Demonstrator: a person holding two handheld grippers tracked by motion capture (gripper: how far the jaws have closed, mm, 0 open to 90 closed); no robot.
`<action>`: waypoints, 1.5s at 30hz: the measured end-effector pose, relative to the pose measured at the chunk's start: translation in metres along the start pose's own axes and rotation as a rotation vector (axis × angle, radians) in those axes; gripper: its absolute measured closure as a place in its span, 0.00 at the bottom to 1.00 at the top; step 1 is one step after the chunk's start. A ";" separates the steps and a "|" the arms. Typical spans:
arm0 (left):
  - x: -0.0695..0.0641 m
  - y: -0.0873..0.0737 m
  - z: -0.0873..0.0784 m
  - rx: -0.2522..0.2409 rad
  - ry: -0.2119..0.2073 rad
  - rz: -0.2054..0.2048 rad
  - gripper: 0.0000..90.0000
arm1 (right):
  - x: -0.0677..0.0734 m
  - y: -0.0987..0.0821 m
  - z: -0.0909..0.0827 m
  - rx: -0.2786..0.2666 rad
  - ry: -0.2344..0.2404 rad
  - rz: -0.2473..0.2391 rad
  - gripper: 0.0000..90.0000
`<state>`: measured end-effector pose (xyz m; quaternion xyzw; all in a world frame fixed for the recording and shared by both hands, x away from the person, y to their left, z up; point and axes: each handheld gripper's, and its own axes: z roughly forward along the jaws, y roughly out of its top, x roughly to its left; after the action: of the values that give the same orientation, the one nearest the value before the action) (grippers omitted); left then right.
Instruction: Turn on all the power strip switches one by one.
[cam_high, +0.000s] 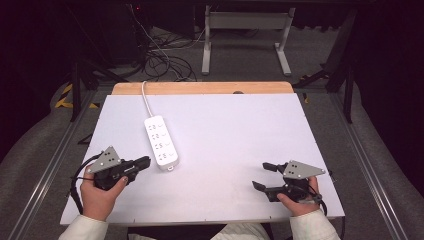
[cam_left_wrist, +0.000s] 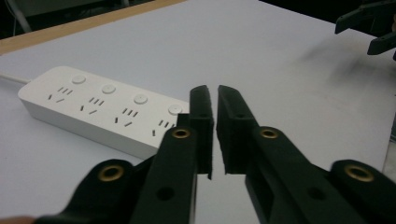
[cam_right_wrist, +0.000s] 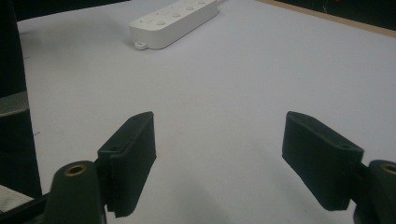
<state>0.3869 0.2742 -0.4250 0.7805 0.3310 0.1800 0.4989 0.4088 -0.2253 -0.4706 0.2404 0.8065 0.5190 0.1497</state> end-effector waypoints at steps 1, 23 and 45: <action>0.000 0.002 0.001 0.009 -0.006 0.004 1.00 | 0.000 0.000 0.000 0.000 0.002 -0.001 0.29; 0.011 0.032 0.030 0.058 -0.025 0.002 1.00 | 0.001 0.000 0.001 0.009 0.005 -0.001 0.29; 0.022 0.032 0.084 0.158 -0.028 -0.027 1.00 | 0.000 -0.001 0.003 0.021 0.020 0.003 0.28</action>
<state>0.4642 0.2250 -0.4341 0.8153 0.3478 0.1357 0.4427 0.4098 -0.2237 -0.4727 0.2381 0.8128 0.5133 0.1382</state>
